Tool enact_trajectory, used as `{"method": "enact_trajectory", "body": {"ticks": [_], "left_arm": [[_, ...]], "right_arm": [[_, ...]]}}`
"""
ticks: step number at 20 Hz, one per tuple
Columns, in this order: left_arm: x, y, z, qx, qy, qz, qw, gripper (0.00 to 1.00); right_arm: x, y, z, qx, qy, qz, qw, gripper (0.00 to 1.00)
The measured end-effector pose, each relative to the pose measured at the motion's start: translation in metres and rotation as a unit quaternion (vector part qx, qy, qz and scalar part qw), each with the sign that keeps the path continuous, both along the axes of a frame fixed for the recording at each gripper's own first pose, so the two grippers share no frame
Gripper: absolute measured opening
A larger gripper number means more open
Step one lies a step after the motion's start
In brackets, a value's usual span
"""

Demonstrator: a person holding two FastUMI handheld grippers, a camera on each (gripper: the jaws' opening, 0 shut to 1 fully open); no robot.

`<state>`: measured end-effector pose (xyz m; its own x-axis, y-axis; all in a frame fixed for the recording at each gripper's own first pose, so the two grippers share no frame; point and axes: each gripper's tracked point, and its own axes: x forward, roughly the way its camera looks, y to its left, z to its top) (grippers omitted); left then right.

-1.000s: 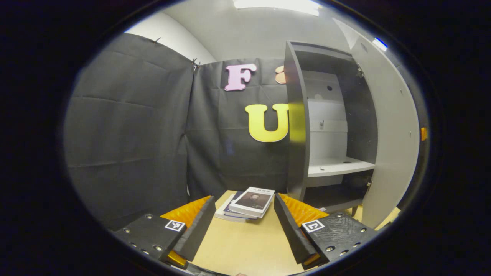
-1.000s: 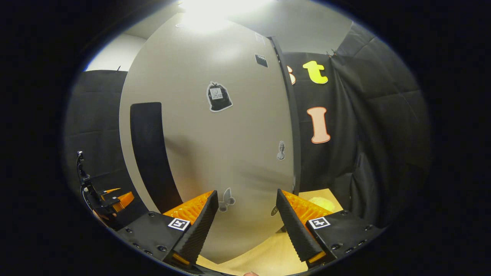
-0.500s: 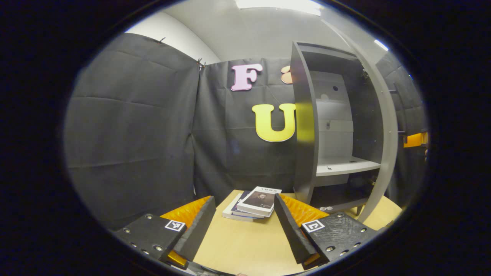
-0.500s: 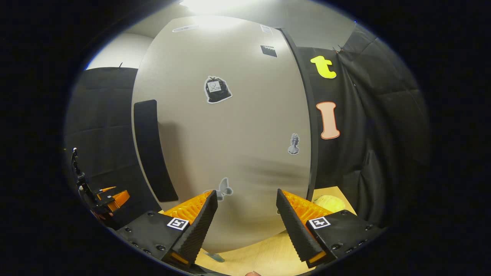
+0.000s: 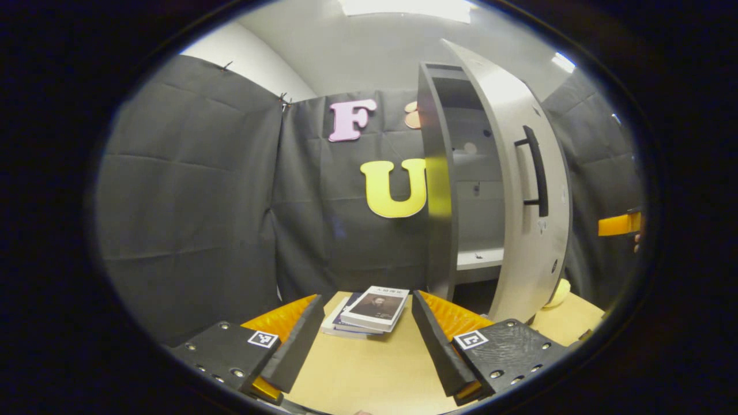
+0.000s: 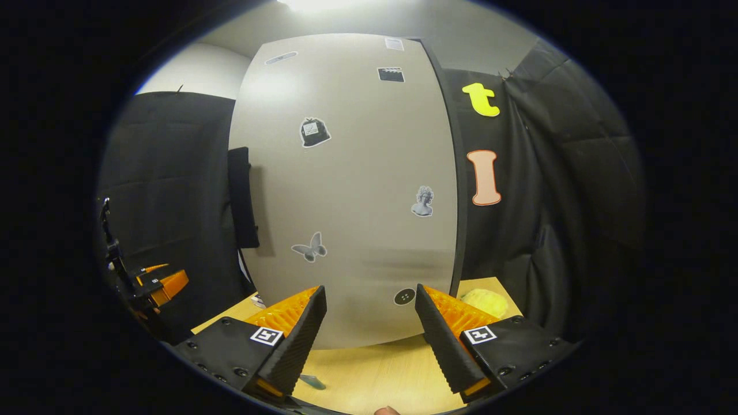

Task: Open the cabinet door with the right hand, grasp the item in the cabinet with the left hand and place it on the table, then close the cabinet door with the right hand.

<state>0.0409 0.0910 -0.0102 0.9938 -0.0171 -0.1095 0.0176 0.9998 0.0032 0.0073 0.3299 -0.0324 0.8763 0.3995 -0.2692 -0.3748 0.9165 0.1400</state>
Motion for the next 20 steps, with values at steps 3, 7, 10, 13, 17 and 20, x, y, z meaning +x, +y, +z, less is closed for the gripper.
{"method": "enact_trajectory", "body": {"ticks": [3,7,10,13,17,20], "left_arm": [[0.005,-0.011,0.009,0.004,-0.011,-0.01,1.0,0.92],[0.008,-0.022,0.019,0.003,-0.024,-0.015,1.0,0.92],[0.009,-0.028,0.024,0.008,-0.034,-0.018,0.999,0.92],[0.01,-0.036,0.028,0.01,-0.037,-0.021,0.999,0.92],[0.011,-0.042,0.032,0.009,-0.042,-0.023,0.999,0.92],[0.011,-0.043,0.036,0.014,-0.047,-0.022,0.999,0.92]], "right_arm": [[0.001,-0.005,-0.002,-0.004,-0.007,-0.006,1.0,0.98],[0.006,-0.022,0.002,-0.008,-0.023,-0.027,0.999,0.98],[0.008,-0.037,0.01,0.003,-0.036,-0.044,0.998,0.98],[0.009,-0.051,0.015,0.011,-0.043,-0.059,0.997,0.98],[0.011,-0.063,0.015,0.019,-0.045,-0.074,0.996,0.98],[0.011,-0.071,0.015,0.02,-0.045,-0.083,0.995,0.98]]}}
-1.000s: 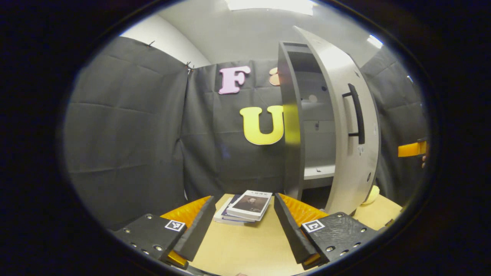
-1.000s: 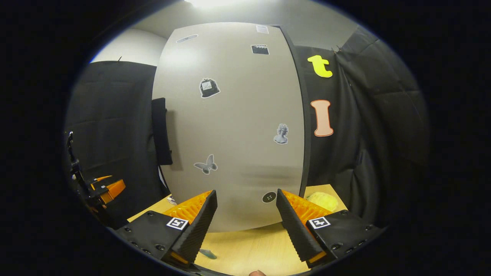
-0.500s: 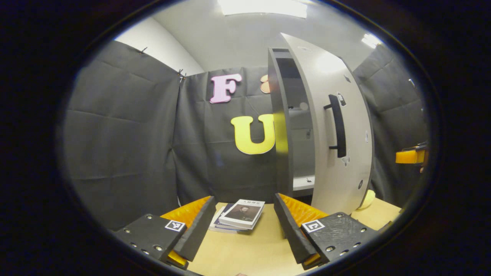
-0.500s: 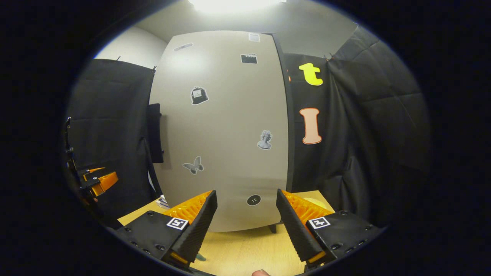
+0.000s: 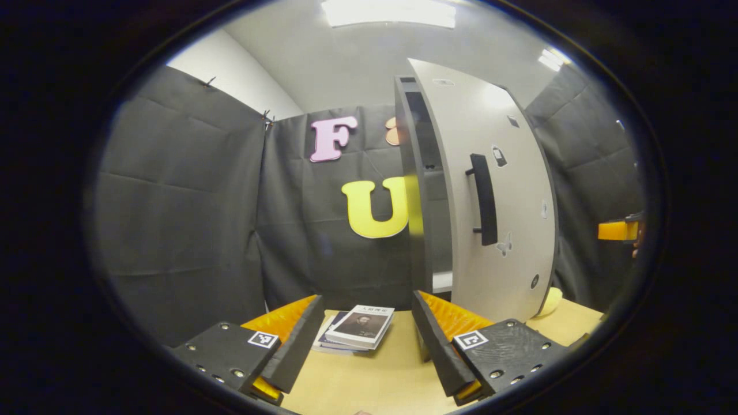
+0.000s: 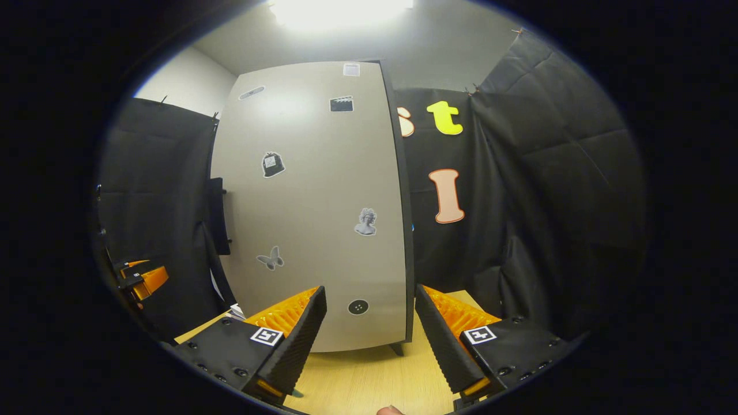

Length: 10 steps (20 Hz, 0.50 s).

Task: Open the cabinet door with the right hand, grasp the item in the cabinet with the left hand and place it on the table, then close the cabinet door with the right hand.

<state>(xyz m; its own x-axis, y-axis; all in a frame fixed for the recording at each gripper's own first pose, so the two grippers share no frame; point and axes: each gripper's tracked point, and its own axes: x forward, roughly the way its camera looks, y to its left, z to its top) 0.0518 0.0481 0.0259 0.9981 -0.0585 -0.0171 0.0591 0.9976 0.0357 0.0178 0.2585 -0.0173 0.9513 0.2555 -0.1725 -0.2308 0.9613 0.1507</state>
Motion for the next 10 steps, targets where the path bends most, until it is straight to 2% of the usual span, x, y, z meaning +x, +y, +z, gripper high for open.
{"method": "enact_trajectory", "body": {"ticks": [6,7,8,10], "left_arm": [[0.0009,-0.0024,0.0059,0.003,-0.005,-0.001,1.0,0.91],[0.0006,-0.0023,0.006,0.004,-0.005,-0.001,1.0,0.94],[0.0007,-0.0028,0.0057,0.005,-0.005,-0.002,1.0,0.91],[0.0018,-0.0032,0.0064,0.006,-0.006,-0.003,1.0,0.91]], "right_arm": [[-0.0008,-0.0076,0.0037,-0.003,-0.005,-0.007,1.0,0.98],[-0.0016,-0.0085,0.0039,-0.003,-0.006,-0.008,1.0,0.98],[0.0001,-0.0091,0.0042,-0.004,-0.007,-0.008,1.0,0.98],[0.0014,-0.0102,0.0055,-0.006,-0.009,-0.01,1.0,0.98]]}}
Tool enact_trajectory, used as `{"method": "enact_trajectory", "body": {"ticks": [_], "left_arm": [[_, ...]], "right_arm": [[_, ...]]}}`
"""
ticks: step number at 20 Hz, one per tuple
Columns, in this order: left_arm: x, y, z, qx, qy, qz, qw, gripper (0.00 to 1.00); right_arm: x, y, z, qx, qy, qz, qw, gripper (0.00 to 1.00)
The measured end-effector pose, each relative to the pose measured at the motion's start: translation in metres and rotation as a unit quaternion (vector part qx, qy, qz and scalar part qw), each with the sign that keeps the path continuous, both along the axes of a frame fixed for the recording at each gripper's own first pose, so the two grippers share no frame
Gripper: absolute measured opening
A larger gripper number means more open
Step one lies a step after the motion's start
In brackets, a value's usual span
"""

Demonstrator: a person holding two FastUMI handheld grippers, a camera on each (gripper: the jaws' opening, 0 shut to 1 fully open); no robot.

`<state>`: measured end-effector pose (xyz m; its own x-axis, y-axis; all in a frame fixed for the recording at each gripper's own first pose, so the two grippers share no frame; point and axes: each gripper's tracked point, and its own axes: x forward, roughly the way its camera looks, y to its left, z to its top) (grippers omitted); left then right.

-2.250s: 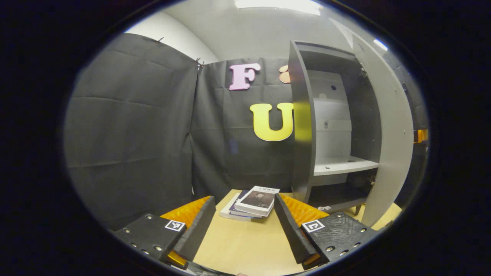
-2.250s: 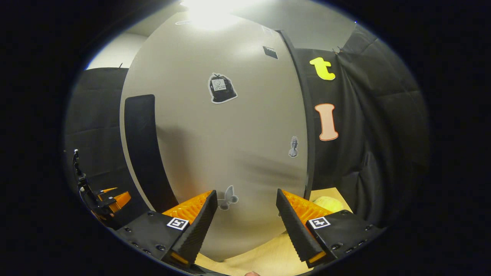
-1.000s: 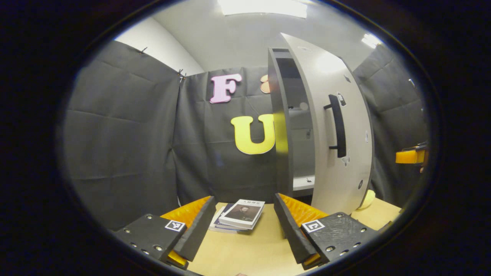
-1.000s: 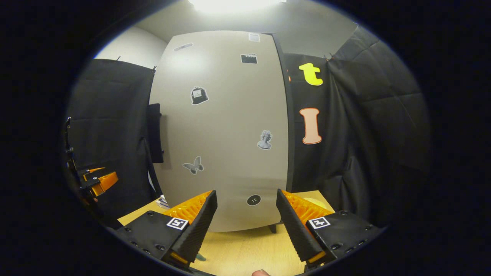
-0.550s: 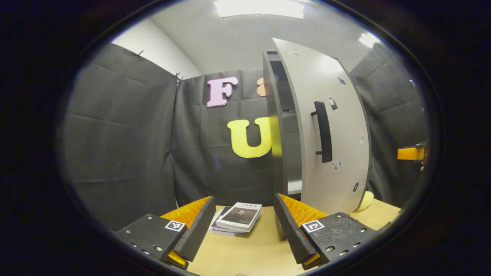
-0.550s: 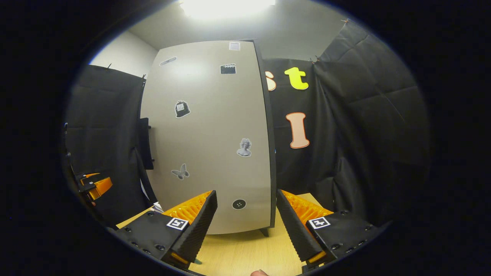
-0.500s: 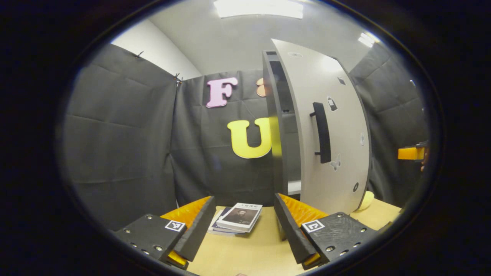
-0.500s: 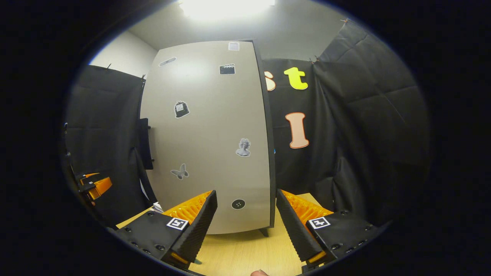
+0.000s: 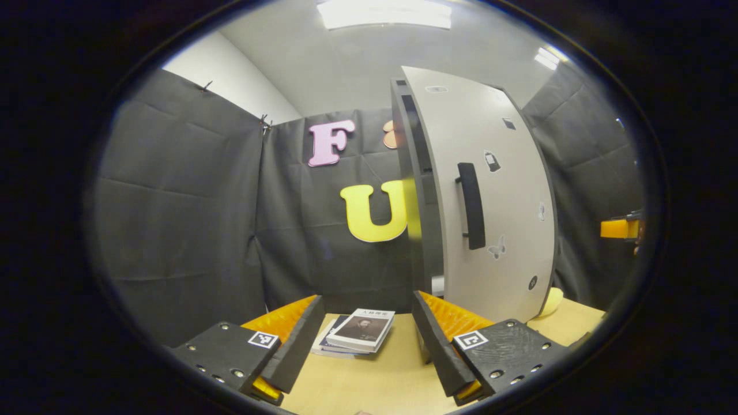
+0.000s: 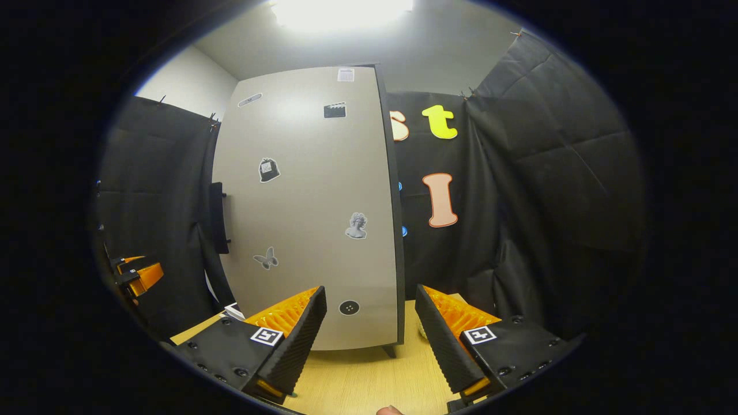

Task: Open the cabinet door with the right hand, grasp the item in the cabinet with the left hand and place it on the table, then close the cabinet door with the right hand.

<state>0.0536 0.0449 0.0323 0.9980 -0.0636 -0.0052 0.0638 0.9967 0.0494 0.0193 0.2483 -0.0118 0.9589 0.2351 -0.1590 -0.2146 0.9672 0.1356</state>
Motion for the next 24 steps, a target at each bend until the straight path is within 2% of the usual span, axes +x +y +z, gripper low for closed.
{"method": "enact_trajectory", "body": {"ticks": [1,2,3,4,5,6,7,10,15,16,20,21,23,24], "left_arm": [[-0.001,-0.001,0.001,0.001,-0.001,0.0,1.0,0.94],[0.0,-0.001,0.002,0.002,-0.002,-0.001,1.0,0.92],[-0.001,-0.001,0.003,0.002,-0.003,0.0,1.0,0.94],[-0.001,-0.001,0.003,0.001,-0.003,-0.001,1.0,0.91],[-0.001,0.0,0.003,0.0,-0.002,-0.001,1.0,0.94],[-0.002,0.0,0.002,0.0,-0.002,0.0,1.0,0.92],[-0.002,0.001,0.001,0.0,-0.002,0.0,1.0,0.94],[-0.004,0.002,0.002,0.0,-0.003,0.001,1.0,0.91],[-0.007,0.003,0.004,0.0,-0.004,0.0,1.0,0.92],[-0.007,0.003,0.004,0.001,-0.004,0.0,1.0,0.94],[-0.008,0.007,0.004,0.0,-0.005,0.001,1.0,0.94],[-0.008,0.008,0.004,-0.001,-0.005,0.002,1.0,0.92],[-0.01,0.01,0.003,-0.002,-0.005,0.002,1.0,0.94],[-0.01,0.011,0.003,-0.002,-0.005,0.003,1.0,0.92]], "right_arm": [[0.0,-0.001,0.0,0.0,-0.001,-0.001,1.0,0.98],[0.001,-0.001,0.0,0.0,-0.001,-0.001,1.0,0.98],[0.001,-0.002,0.0,0.0,0.0,-0.002,1.0,0.98],[0.0,-0.002,-0.001,0.0,-0.001,-0.003,1.0,0.98],[-0.001,-0.002,0.0,0.001,-0.001,-0.003,1.0,0.98],[-0.001,-0.003,-0.001,0.001,-0.001,-0.004,1.0,0.98],[-0.003,-0.003,0.0,0.001,-0.001,-0.005,1.0,0.98],[-0.004,-0.004,0.0,-0.001,-0.001,-0.005,1.0,0.98],[-0.007,-0.004,0.001,-0.002,-0.003,-0.006,1.0,0.98],[-0.008,-0.004,0.001,-0.001,-0.004,-0.007,1.0,0.98],[-0.01,-0.003,0.001,-0.003,-0.004,-0.007,1.0,0.98],[-0.011,-0.003,0.002,-0.004,-0.005,-0.007,1.0,0.98],[-0.012,-0.001,0.004,-0.004,-0.008,-0.008,1.0,0.98],[-0.013,-0.001,0.005,-0.004,-0.008,-0.008,1.0,0.98]]}}
